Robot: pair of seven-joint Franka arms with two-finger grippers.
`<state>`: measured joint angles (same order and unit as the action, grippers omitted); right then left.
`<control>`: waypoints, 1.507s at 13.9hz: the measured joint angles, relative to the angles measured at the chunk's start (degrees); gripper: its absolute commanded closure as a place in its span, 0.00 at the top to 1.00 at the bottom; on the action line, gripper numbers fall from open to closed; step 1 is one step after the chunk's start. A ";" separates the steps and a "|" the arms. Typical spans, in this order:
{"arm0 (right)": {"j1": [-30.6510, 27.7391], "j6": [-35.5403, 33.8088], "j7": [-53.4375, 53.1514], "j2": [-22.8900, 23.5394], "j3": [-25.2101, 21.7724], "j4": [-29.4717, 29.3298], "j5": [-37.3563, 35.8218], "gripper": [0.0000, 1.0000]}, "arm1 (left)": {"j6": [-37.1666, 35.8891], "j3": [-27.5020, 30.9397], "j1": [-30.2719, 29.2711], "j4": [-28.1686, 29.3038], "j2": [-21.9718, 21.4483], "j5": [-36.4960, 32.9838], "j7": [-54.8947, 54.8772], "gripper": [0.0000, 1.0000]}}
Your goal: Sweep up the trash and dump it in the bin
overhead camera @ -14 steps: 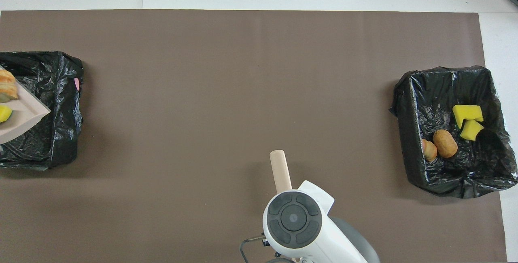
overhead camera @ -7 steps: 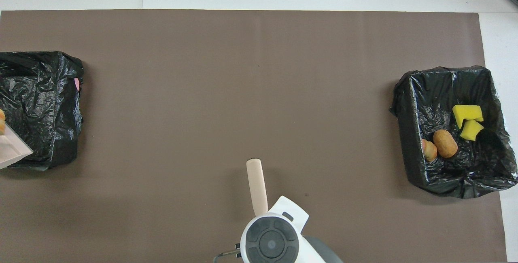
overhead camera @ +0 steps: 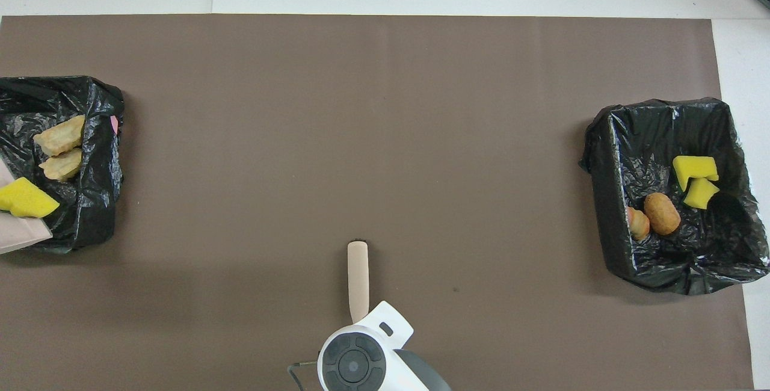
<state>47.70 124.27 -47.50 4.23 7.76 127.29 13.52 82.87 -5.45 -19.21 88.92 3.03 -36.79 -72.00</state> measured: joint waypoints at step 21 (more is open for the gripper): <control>-37.91 -31.19 52.65 -4.27 -1.70 -24.41 -12.77 1.00 | -0.76 -2.89 15.14 -2.19 -5.33 25.62 37.62 0.00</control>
<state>9.79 93.08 5.15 -0.04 6.06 102.89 0.75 82.11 -8.34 -4.07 86.72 -2.30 -11.16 -34.38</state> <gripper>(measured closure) 0.000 0.674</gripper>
